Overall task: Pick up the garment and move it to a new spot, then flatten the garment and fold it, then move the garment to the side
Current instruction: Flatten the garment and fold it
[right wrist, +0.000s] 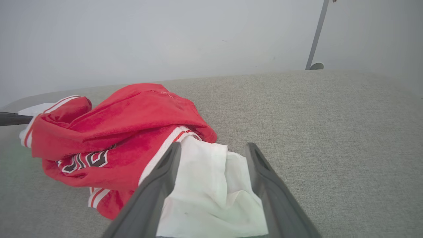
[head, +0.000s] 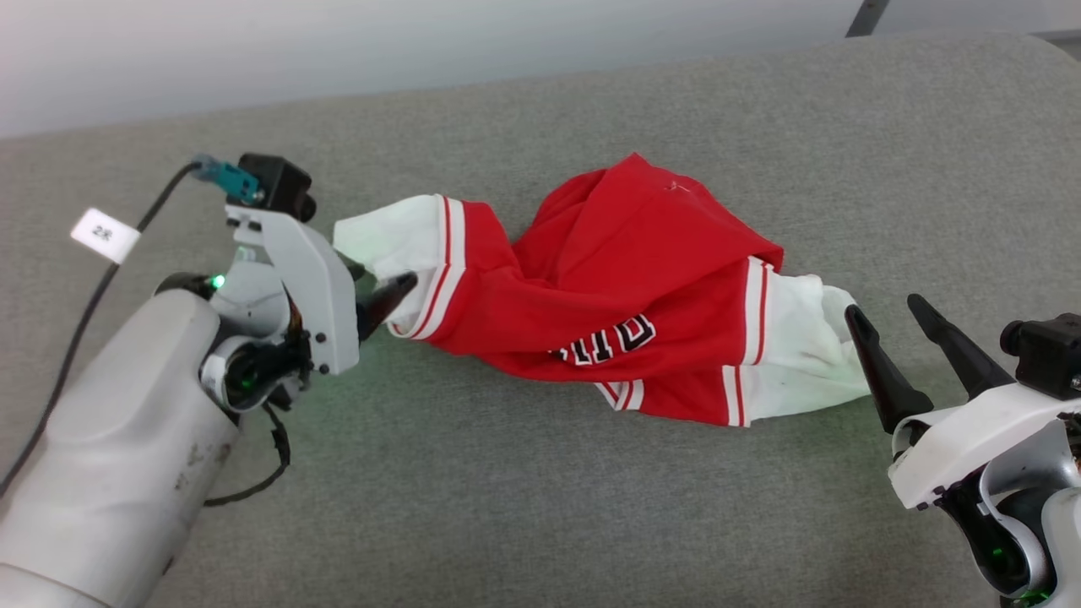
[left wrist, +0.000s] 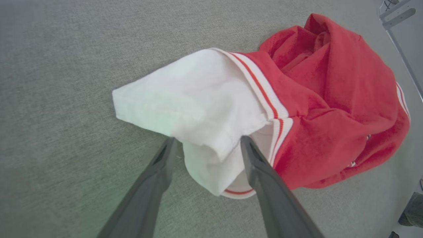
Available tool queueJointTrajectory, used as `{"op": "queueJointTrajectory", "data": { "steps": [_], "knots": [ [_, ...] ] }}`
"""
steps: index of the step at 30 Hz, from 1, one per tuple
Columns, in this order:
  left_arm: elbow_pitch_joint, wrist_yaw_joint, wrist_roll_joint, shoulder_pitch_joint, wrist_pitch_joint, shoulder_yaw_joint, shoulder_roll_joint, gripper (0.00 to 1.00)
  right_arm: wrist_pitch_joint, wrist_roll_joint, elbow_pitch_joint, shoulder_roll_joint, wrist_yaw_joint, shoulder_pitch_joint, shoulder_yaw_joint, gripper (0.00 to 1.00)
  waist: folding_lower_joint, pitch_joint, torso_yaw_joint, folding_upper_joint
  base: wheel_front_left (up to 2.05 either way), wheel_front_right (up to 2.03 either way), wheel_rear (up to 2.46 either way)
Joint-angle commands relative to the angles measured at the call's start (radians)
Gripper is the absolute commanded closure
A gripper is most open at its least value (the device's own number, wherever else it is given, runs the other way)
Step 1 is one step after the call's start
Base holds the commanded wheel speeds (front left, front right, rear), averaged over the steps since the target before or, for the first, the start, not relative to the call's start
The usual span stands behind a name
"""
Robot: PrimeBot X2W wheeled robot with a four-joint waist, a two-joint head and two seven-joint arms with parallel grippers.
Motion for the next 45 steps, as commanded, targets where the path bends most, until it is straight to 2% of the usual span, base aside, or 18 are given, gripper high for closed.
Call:
{"op": "queueJointTrajectory", "data": {
  "steps": [1,2,3,8,11,17,23,27,28,29,30,31,32,41,45],
  "knots": [
    [0.027,-0.003,-0.004,-0.001,0.006,-0.015,-0.001,0.08,-0.007,0.008,0.003,0.004,-0.001,-0.005,0.002,0.00,0.0000,0.005,-0.011,0.0000,0.00,0.00,0.00],
    [0.034,-0.003,-0.008,-0.006,0.010,-0.022,-0.001,0.76,-0.009,0.011,0.003,0.006,-0.001,-0.005,0.001,0.00,0.0000,0.007,-0.014,0.0000,0.00,0.00,0.00],
    [0.043,-0.003,-0.012,-0.013,0.017,-0.028,-0.002,1.00,-0.012,0.010,0.004,0.006,-0.001,-0.005,-0.001,0.00,0.0000,0.008,-0.017,0.0000,0.00,0.00,0.00],
    [0.063,-0.003,-0.017,-0.073,0.018,-0.045,0.011,1.00,-0.024,0.008,0.006,0.009,-0.001,0.006,-0.010,0.00,0.0000,0.008,-0.031,0.0000,0.00,0.00,0.00],
    [0.040,-0.004,-0.035,-0.106,0.001,-0.036,-0.005,1.00,-0.030,0.009,0.004,0.010,-0.001,0.012,-0.015,0.00,0.0000,0.006,-0.037,0.0000,0.00,0.00,0.00],
    [-0.139,-0.003,-0.150,-0.159,-0.002,-0.051,-0.054,1.00,-0.041,0.002,-0.001,0.021,-0.001,0.020,-0.014,0.00,0.0000,0.002,-0.061,0.0000,0.00,0.00,0.00],
    [-0.332,-0.003,-0.206,-0.135,0.023,-0.158,-0.105,1.00,-0.050,0.008,-0.002,0.041,-0.001,0.029,-0.020,0.00,0.0000,0.013,-0.083,0.0000,0.00,0.00,0.00],
    [-0.370,-0.003,-0.182,-0.090,0.019,-0.259,-0.112,1.00,-0.055,0.011,0.004,0.053,-0.001,0.033,-0.018,0.00,0.0000,0.023,-0.094,0.0000,0.00,0.00,0.00],
    [-0.369,-0.004,-0.171,-0.080,0.020,-0.286,-0.110,0.88,-0.057,0.013,0.007,0.057,-0.001,0.032,-0.016,0.00,0.0000,0.025,-0.095,0.0000,0.00,0.00,0.00],
    [-0.364,-0.004,-0.159,-0.075,0.014,-0.308,-0.106,0.67,-0.058,0.016,0.011,0.061,-0.001,0.031,-0.012,0.00,0.0000,0.026,-0.097,0.0000,0.00,0.00,0.00],
    [-0.354,-0.004,-0.157,-0.068,0.008,-0.321,-0.102,0.52,-0.059,0.017,0.014,0.064,-0.001,0.028,-0.009,0.00,0.0000,0.027,-0.098,0.0000,0.00,0.00,0.00],
    [-0.347,-0.004,-0.157,-0.062,0.004,-0.333,-0.099,0.28,-0.061,0.016,0.017,0.066,-0.001,0.025,-0.007,0.00,0.0000,0.028,-0.099,0.0000,0.00,0.00,0.00],
    [-0.341,-0.004,-0.161,-0.059,0.002,-0.341,-0.096,0.00,-0.064,0.019,0.020,0.068,-0.001,0.022,-0.004,0.00,0.0000,0.028,-0.100,0.0000,0.00,0.00,0.00],
    [-0.397,-0.001,-0.221,-0.091,0.020,-0.317,-0.019,0.00,-0.075,0.023,0.043,0.065,-0.001,0.036,-0.013,0.00,0.0000,0.004,-0.086,0.0000,0.00,0.00,0.00],
    [-0.455,0.033,-0.249,-0.085,0.016,-0.285,0.003,0.00,-0.076,0.023,0.045,0.065,-0.001,0.054,-0.021,0.00,0.0000,-0.017,-0.072,0.0000,0.00,0.00,0.00]
  ]
}}
